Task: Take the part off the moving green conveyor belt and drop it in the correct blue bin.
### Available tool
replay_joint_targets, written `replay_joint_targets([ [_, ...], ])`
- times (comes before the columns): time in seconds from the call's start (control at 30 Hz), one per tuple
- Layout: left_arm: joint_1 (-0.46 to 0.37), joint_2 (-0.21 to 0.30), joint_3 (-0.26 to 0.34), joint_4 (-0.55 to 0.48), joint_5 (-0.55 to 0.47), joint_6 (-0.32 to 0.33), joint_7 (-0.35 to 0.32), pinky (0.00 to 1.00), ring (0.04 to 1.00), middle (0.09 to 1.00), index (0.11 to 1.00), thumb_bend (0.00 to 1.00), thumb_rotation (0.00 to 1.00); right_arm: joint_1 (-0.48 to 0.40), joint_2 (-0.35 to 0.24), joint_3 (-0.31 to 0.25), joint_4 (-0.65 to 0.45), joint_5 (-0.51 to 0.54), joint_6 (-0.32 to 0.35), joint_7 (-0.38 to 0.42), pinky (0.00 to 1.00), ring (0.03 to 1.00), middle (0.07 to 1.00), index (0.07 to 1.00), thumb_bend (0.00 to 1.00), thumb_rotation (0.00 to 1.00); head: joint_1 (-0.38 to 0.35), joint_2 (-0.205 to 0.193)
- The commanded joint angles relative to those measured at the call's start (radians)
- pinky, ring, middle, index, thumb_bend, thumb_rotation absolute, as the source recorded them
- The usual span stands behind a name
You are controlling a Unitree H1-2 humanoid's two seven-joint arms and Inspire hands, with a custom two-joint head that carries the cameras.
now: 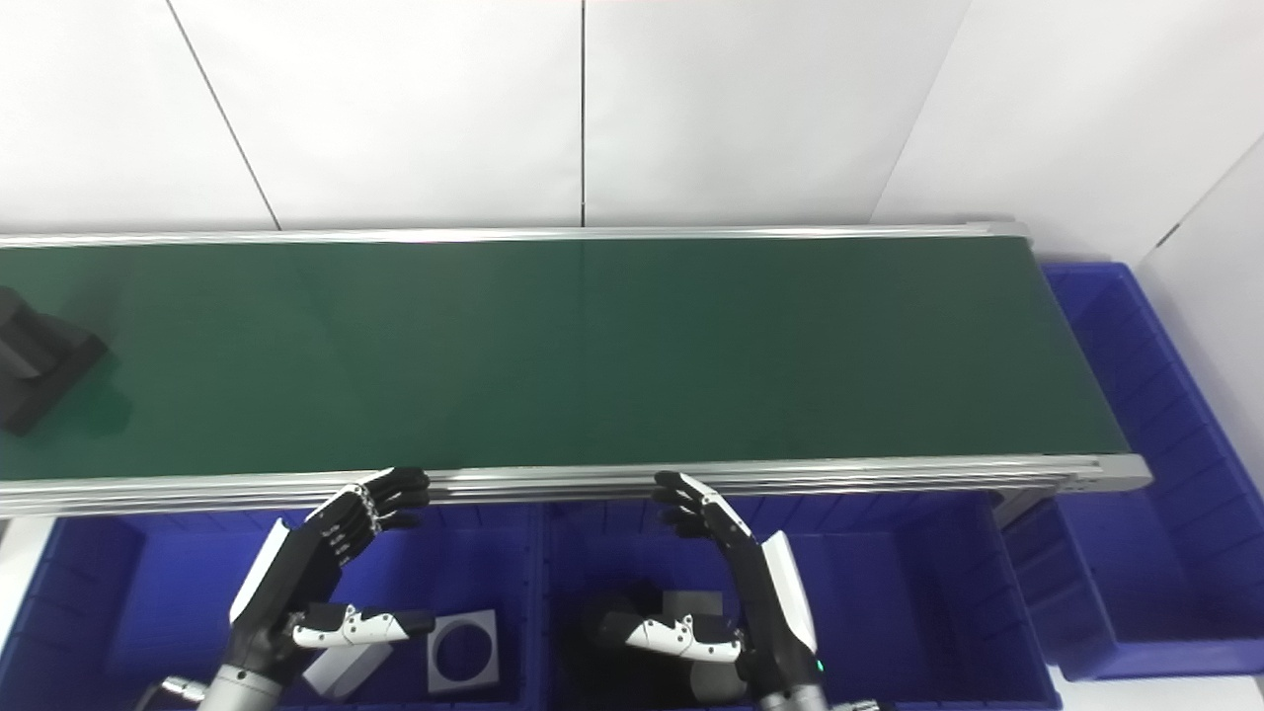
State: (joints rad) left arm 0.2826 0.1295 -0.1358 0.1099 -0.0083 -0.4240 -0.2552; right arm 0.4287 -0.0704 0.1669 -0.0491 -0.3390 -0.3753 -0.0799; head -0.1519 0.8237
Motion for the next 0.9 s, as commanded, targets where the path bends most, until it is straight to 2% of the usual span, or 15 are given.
replay_joint_targets([
  [0.0, -0.008, 0.006, 0.001, -0.030, 0.002, -0.043, 0.008, 0.72, 0.771, 0.800, 0.775, 0.89, 0.16, -0.005, 0.008, -0.004, -0.019, 0.002, -0.023, -0.011, 0.70, 0.728, 0.773, 0.817, 0.91, 0.36, 0.001, 0.000],
  [0.3, -0.010, 0.005, 0.001, -0.028, 0.001, -0.045, 0.008, 0.71, 0.768, 0.796, 0.774, 0.88, 0.15, -0.004, 0.010, -0.006, -0.019, -0.009, -0.023, -0.016, 0.68, 0.726, 0.769, 0.814, 0.92, 0.36, 0.003, 0.000],
  [0.37, -0.011, 0.003, 0.000, -0.023, 0.000, -0.045, 0.007, 0.72, 0.770, 0.797, 0.774, 0.88, 0.15, -0.006, 0.007, -0.006, -0.012, 0.005, -0.032, -0.013, 0.68, 0.725, 0.772, 0.816, 0.91, 0.35, 0.030, -0.014],
  [0.5, -0.010, -0.006, -0.010, -0.011, 0.026, -0.046, 0.020, 0.71, 0.765, 0.794, 0.772, 0.88, 0.16, -0.005, -0.010, -0.007, 0.011, 0.044, -0.059, -0.002, 0.70, 0.731, 0.788, 0.826, 0.90, 0.34, 0.134, -0.071],
  [0.53, -0.010, -0.008, -0.014, -0.009, 0.033, -0.046, 0.023, 0.70, 0.762, 0.793, 0.774, 0.89, 0.17, -0.003, -0.015, -0.006, 0.015, 0.058, -0.067, 0.002, 0.69, 0.735, 0.795, 0.830, 0.89, 0.33, 0.143, -0.075],
  [0.57, -0.009, -0.011, -0.020, -0.005, 0.040, -0.046, 0.028, 0.70, 0.761, 0.793, 0.775, 0.89, 0.17, -0.001, -0.022, -0.007, 0.020, 0.070, -0.076, 0.004, 0.69, 0.735, 0.802, 0.833, 0.89, 0.32, 0.200, -0.107],
  [0.6, -0.009, -0.012, -0.025, -0.001, 0.045, -0.046, 0.032, 0.71, 0.761, 0.793, 0.773, 0.89, 0.18, 0.000, -0.027, -0.007, 0.023, 0.078, -0.082, 0.006, 0.69, 0.739, 0.806, 0.835, 0.88, 0.31, 0.208, -0.112],
  [0.63, -0.009, -0.015, -0.033, 0.004, 0.053, -0.046, 0.038, 0.70, 0.761, 0.793, 0.772, 0.89, 0.17, 0.001, -0.034, -0.009, 0.025, 0.079, -0.086, 0.004, 0.69, 0.740, 0.806, 0.835, 0.87, 0.29, 0.250, -0.139],
  [0.67, -0.009, -0.016, -0.039, 0.006, 0.058, -0.046, 0.043, 0.70, 0.760, 0.794, 0.771, 0.89, 0.17, 0.002, -0.040, -0.009, 0.027, 0.078, -0.089, 0.002, 0.69, 0.739, 0.804, 0.833, 0.87, 0.28, 0.250, -0.139],
  [0.7, -0.010, -0.018, -0.047, 0.012, 0.062, -0.046, 0.048, 0.70, 0.760, 0.794, 0.771, 0.89, 0.17, 0.001, -0.048, -0.010, 0.032, 0.079, -0.091, -0.001, 0.69, 0.739, 0.803, 0.833, 0.87, 0.28, 0.293, -0.170],
  [0.87, -0.012, -0.023, -0.078, 0.024, 0.084, -0.046, 0.082, 0.69, 0.751, 0.787, 0.760, 0.91, 0.15, -0.005, -0.077, -0.002, 0.060, 0.080, -0.094, -0.033, 0.72, 0.747, 0.786, 0.827, 0.87, 0.25, 0.315, -0.191],
])
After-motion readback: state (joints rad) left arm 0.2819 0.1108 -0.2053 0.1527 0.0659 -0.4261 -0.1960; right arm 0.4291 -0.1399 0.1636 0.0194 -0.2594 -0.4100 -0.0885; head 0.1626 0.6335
